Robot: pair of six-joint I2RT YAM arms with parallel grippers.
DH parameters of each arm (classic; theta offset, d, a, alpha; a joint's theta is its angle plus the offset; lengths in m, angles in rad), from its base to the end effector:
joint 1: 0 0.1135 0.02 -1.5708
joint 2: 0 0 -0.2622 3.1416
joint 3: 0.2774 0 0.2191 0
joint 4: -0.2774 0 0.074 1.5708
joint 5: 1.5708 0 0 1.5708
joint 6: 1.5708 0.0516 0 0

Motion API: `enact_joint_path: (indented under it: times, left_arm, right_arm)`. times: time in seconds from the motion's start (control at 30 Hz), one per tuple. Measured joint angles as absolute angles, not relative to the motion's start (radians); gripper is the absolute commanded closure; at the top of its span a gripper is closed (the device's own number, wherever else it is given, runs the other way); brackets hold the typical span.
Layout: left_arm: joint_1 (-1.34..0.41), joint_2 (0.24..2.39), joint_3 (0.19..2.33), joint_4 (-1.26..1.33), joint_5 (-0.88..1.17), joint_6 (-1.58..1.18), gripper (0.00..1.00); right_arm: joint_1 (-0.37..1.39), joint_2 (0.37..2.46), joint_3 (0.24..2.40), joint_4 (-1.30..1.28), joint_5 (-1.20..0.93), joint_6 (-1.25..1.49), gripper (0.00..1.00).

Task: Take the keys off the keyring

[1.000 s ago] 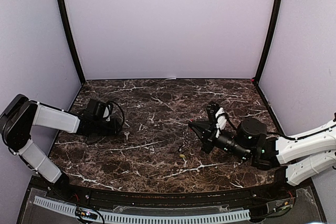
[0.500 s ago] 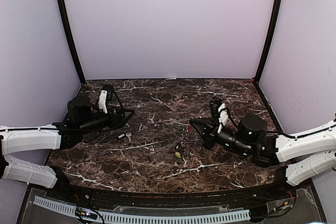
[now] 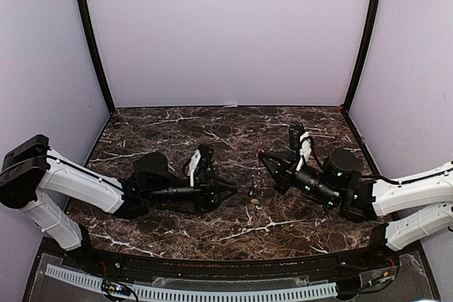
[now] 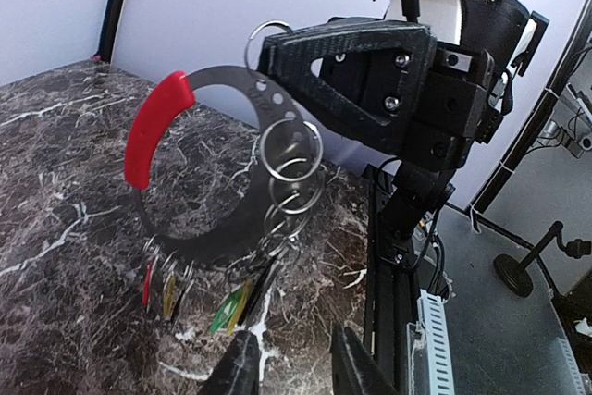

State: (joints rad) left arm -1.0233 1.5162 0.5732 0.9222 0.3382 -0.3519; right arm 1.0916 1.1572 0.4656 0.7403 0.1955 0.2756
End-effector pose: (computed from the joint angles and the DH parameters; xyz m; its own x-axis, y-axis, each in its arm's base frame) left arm 0.1419 -0.2656 0.2375 -0.3473 -0.0550 -0.9361 0.9145 0.2012 -0.3511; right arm 0.1194 0.2080 0.2715 -0.1909 0.2115 -0.9585 -0.7576 0.5891 0.2809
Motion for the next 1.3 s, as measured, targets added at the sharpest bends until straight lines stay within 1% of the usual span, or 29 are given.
enact_joint_path:
  times: [0.13, 0.27, 0.47, 0.67, 0.77, 0.87, 0.93, 0.97, 1.13, 1.2, 1.3]
  left_arm:
    - [-1.052, 1.576, 0.586, 0.997, 0.336, -0.361, 0.71]
    - [-1.072, 1.611, 0.598, 1.014, 0.305, -0.359, 0.71]
    - [-1.085, 1.657, 0.638, 1.003, 0.223, -0.317, 0.54]
    - [-1.087, 1.694, 0.667, 0.996, 0.190, -0.247, 0.40]
    - [-1.087, 1.715, 0.676, 0.999, 0.210, -0.228, 0.37]
    - [-1.087, 1.739, 0.690, 0.997, 0.226, -0.220, 0.36]
    - [-1.087, 1.750, 0.698, 0.996, 0.228, -0.215, 0.37]
    - [-1.087, 1.754, 0.702, 0.996, 0.228, -0.214, 0.41]
    - [-1.087, 1.769, 0.717, 0.998, 0.224, -0.209, 0.66]
    - [-1.087, 1.771, 0.718, 0.998, 0.221, -0.204, 0.69]
    - [-1.087, 1.773, 0.718, 0.997, 0.217, -0.201, 0.67]
  right_arm:
    - [1.090, 1.157, 0.471, 0.730, 0.236, 0.295, 1.00]
    - [1.090, 1.158, 0.479, 0.714, 0.267, 0.313, 1.00]
    - [1.090, 1.169, 0.484, 0.694, 0.292, 0.328, 1.00]
    - [1.090, 1.175, 0.488, 0.688, 0.293, 0.338, 1.00]
    - [1.090, 1.175, 0.496, 0.687, 0.292, 0.339, 1.00]
    - [1.090, 1.175, 0.500, 0.688, 0.289, 0.340, 1.00]
    - [1.090, 1.176, 0.500, 0.688, 0.287, 0.343, 1.00]
    - [1.090, 1.176, 0.500, 0.688, 0.285, 0.344, 1.00]
    - [1.090, 1.176, 0.500, 0.688, 0.284, 0.351, 1.00]
    - [1.090, 1.176, 0.500, 0.688, 0.284, 0.353, 1.00]
    - [1.090, 1.176, 0.500, 0.688, 0.284, 0.355, 1.00]
